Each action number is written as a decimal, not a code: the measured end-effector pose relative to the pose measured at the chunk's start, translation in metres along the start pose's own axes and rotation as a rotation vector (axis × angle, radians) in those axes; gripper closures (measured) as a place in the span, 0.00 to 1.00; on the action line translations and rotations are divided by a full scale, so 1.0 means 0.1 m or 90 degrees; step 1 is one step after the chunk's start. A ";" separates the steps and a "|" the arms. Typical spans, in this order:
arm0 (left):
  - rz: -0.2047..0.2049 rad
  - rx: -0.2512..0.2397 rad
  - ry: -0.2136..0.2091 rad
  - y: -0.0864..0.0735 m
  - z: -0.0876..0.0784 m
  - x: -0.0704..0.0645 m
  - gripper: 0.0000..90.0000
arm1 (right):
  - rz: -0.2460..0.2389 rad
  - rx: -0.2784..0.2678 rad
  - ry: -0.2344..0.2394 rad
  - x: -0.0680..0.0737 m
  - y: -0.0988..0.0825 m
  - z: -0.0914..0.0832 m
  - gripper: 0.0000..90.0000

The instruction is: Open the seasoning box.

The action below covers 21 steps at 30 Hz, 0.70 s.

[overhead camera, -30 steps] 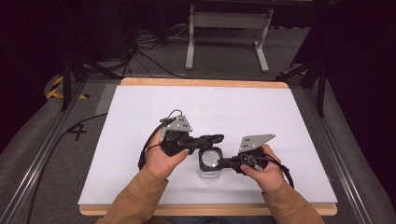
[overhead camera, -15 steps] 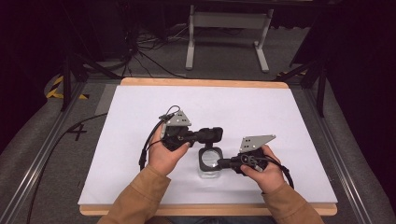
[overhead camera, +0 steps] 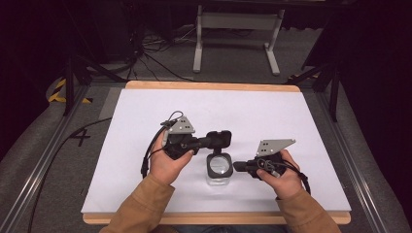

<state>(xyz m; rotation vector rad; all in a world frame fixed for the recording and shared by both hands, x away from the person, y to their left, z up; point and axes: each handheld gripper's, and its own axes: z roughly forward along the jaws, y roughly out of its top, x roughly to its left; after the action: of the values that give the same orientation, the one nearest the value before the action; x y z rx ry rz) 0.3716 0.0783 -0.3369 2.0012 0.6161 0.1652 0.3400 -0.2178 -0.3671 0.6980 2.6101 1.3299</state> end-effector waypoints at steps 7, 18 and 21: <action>-0.016 -0.001 0.029 -0.08 -0.20 0.11 0.96 | 0.009 0.056 -0.003 -0.07 -0.17 0.12 1.00; -0.051 -0.010 0.035 -0.15 -0.28 0.22 0.96 | 0.000 0.091 0.010 -0.02 -0.22 0.25 1.00; -0.034 -0.004 0.033 -0.14 -0.28 0.22 0.95 | 0.003 0.093 0.019 -0.02 -0.23 0.26 1.00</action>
<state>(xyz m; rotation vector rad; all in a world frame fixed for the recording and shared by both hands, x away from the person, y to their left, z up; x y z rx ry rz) 0.3755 0.1160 -0.3379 1.9770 0.7010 0.1871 0.3421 -0.2109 -0.4012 0.7103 2.7519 1.1681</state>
